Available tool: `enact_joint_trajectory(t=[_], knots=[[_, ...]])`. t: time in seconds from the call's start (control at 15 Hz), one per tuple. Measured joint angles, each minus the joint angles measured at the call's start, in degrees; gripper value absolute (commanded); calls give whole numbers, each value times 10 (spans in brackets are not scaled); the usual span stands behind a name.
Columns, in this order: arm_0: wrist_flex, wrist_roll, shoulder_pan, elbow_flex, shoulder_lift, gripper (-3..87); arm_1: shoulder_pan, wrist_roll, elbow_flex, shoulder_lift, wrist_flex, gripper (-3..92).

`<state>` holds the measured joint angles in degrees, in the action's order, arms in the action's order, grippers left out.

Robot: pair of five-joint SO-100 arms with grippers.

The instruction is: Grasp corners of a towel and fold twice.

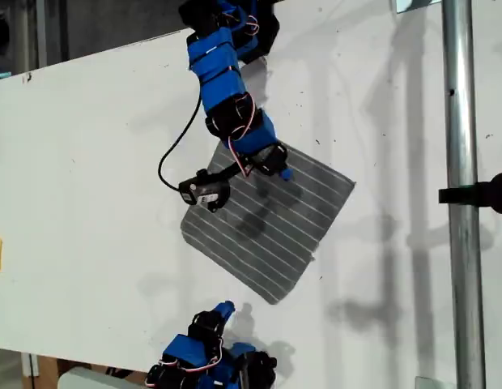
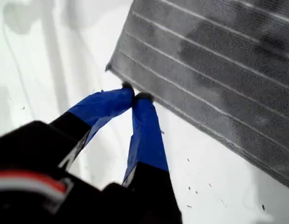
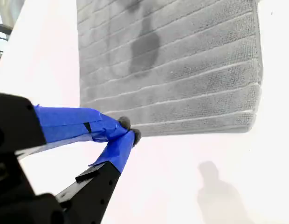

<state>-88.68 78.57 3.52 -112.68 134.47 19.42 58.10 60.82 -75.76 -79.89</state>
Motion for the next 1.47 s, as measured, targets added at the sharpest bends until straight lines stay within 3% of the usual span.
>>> enact_joint_trajectory(t=[0.2, 0.93, 1.27, 1.47], knots=[[2, 0, -13, 0, -11, -29, 14, -40, -10, 48, 45, 291], [36, 28, -23, -44, -14, -29, 67, -37, -87, 307, 85, 295], [54, 50, -35, -64, -14, -29, 67, -15, -120, 368, 87, 190], [69, 52, -38, -69, -14, -29, 67, -11, -130, 381, 73, 217]])
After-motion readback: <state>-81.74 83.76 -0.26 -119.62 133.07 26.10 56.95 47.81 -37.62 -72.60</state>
